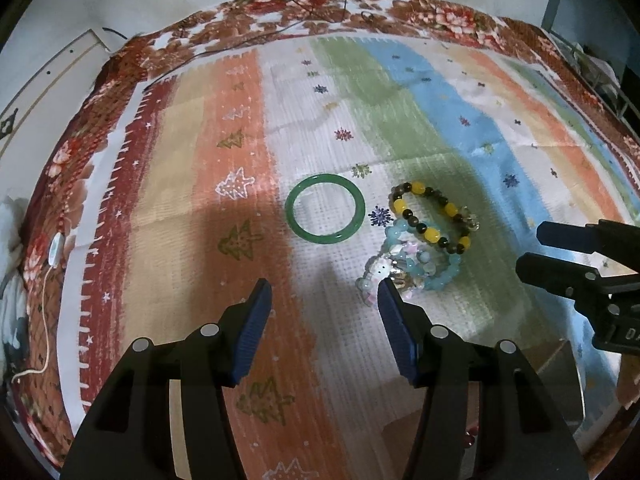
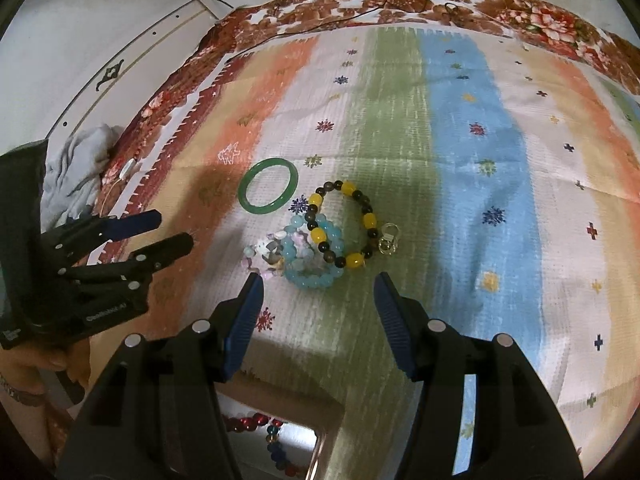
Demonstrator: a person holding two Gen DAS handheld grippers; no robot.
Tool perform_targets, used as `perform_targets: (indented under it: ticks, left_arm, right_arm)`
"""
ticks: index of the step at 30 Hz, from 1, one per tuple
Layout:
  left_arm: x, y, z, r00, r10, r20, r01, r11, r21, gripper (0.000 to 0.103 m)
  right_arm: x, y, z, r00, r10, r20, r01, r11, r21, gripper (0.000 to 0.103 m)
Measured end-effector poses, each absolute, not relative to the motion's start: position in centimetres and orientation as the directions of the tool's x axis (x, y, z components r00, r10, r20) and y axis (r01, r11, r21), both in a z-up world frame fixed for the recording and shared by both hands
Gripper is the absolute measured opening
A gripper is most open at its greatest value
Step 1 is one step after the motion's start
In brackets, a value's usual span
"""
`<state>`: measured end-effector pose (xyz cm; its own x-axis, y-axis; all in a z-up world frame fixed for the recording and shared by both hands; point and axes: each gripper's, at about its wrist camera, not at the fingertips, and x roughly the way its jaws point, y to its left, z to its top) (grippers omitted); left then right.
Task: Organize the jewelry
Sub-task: 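Move both open grippers back to the remaining bracelets, then grasp the white crystal bracelet with left gripper while right closes on light blue bracelet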
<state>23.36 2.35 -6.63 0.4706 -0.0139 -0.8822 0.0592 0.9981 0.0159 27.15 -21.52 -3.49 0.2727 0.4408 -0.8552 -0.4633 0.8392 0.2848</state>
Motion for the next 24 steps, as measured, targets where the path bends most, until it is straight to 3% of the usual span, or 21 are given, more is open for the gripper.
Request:
perform_targets:
  ticks: [24]
  left_arm:
    - [26.9, 0.6, -12.3, 0.343, 0.008, -0.939, 0.164, 0.984, 0.068, 0.057]
  right_arm:
    - [31.0, -18.3, -8.4, 0.165, 0.412, -0.896, -0.509, 0.814, 0.281, 0.057]
